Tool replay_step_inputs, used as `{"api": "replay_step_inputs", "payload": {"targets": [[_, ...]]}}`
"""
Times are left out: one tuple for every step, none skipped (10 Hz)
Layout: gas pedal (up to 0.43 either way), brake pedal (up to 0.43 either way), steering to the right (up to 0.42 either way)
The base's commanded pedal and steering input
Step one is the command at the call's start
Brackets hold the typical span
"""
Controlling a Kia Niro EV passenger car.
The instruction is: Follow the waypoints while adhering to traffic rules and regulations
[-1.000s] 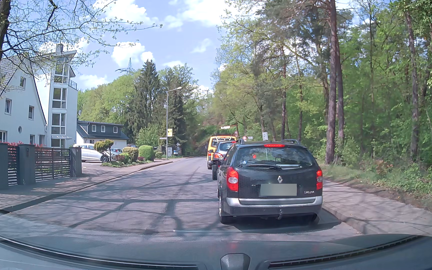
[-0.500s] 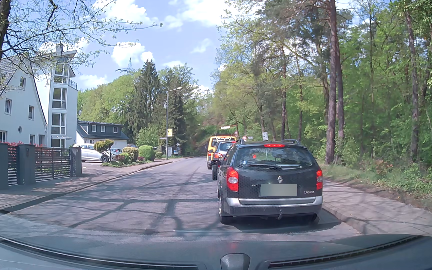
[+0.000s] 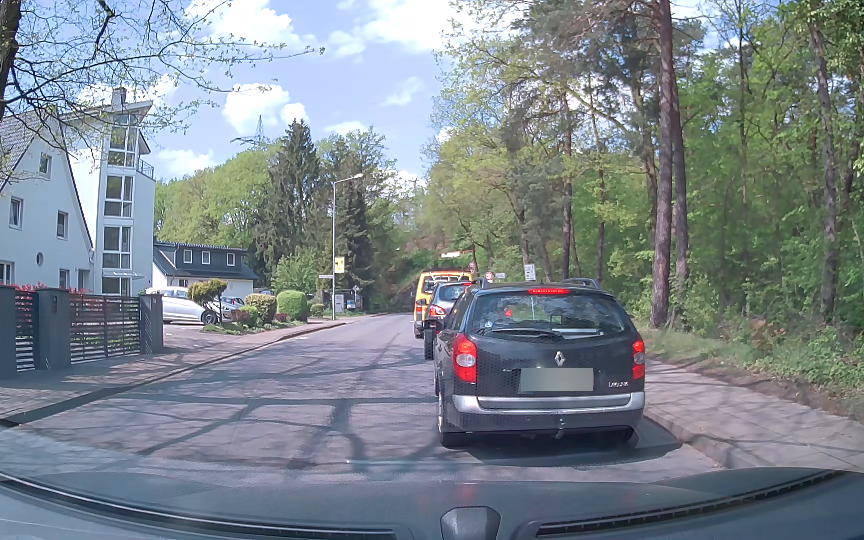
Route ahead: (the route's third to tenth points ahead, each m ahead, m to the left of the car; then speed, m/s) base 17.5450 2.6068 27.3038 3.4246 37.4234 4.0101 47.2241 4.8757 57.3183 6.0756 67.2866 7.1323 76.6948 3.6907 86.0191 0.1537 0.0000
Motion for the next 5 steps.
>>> {"api": "replay_step_inputs", "payload": {"targets": [[0.0, 0.159, 0.001], [0.0, 0.159, 0.001], [0.0, 0.159, 0.001], [0.0, 0.159, 0.001], [0.0, 0.159, 0.002]]}}
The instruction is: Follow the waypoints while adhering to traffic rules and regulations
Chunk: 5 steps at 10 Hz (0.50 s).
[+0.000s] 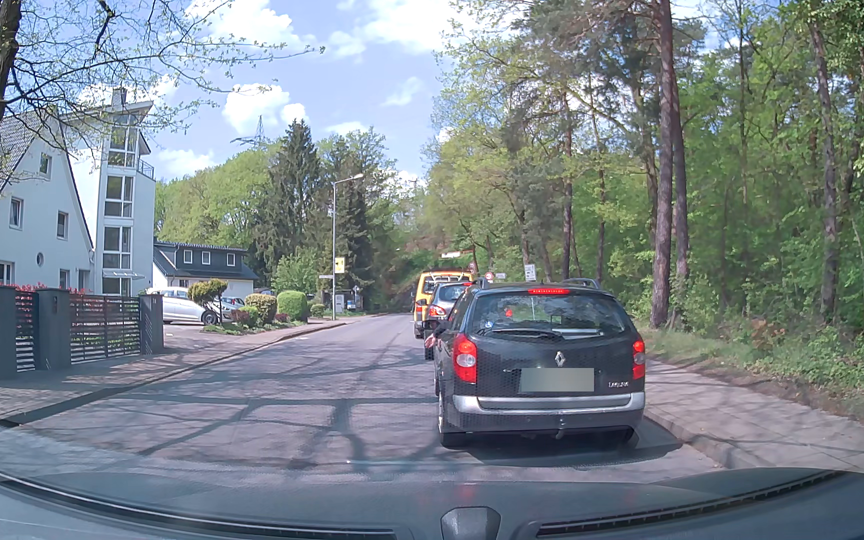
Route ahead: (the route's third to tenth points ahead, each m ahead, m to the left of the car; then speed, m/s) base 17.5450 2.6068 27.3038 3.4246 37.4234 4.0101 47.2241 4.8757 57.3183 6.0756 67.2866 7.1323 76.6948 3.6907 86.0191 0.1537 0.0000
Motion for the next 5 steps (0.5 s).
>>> {"api": "replay_step_inputs", "payload": {"targets": [[0.0, 0.159, 0.002], [0.0, 0.159, 0.001], [0.0, 0.159, 0.001], [0.0, 0.159, 0.001], [0.0, 0.159, 0.001]]}}
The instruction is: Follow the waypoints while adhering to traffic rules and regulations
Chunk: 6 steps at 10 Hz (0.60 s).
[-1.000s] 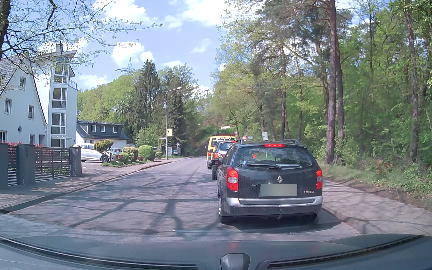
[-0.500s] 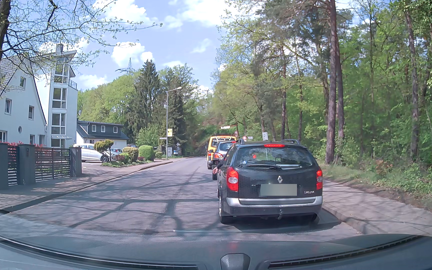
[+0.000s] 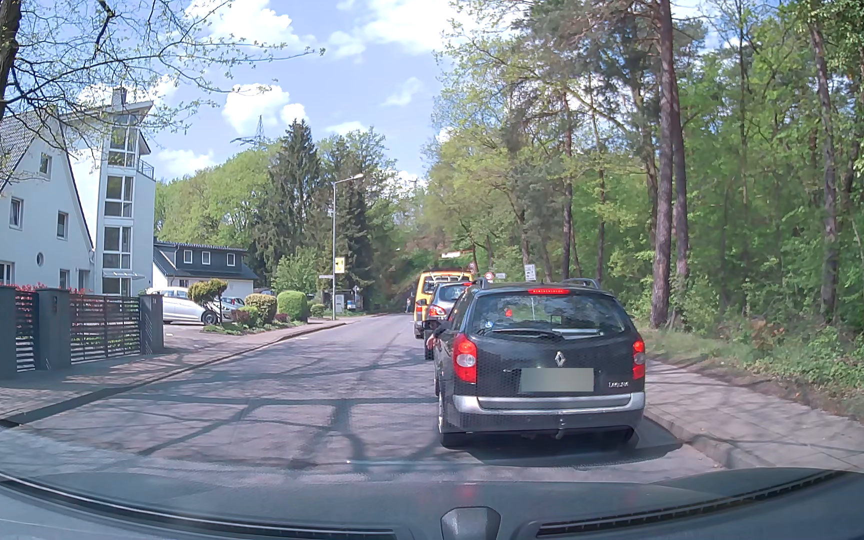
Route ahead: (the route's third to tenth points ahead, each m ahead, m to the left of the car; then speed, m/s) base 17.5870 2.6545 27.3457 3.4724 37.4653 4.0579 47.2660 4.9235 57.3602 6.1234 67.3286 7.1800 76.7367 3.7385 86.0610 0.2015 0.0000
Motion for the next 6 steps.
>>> {"api": "replay_step_inputs", "payload": {"targets": [[0.0, 0.159, 0.001], [0.0, 0.159, 0.002], [0.0, 0.159, 0.001], [0.0, 0.159, 0.002], [0.0, 0.159, 0.002], [0.0, 0.159, 0.001]]}}
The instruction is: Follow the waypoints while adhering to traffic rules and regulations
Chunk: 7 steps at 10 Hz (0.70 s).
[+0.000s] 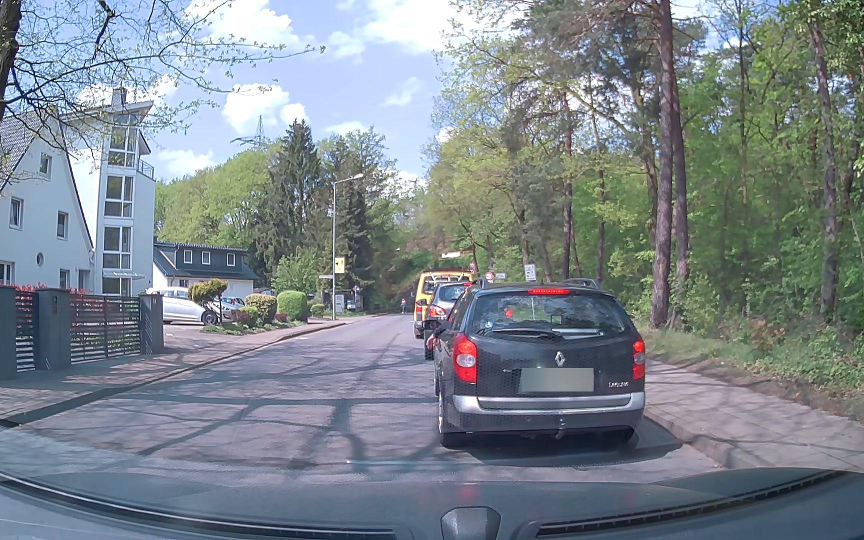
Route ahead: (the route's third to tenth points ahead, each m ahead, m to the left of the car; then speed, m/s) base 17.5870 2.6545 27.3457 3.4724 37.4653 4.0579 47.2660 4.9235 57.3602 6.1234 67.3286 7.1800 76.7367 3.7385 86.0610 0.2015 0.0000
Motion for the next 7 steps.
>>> {"api": "replay_step_inputs", "payload": {"targets": [[0.0, 0.159, 0.001], [0.0, 0.159, 0.001], [0.0, 0.159, 0.001], [0.0, 0.159, 0.001], [0.0, 0.159, 0.001], [0.0, 0.159, 0.002], [0.0, 0.159, 0.001]]}}
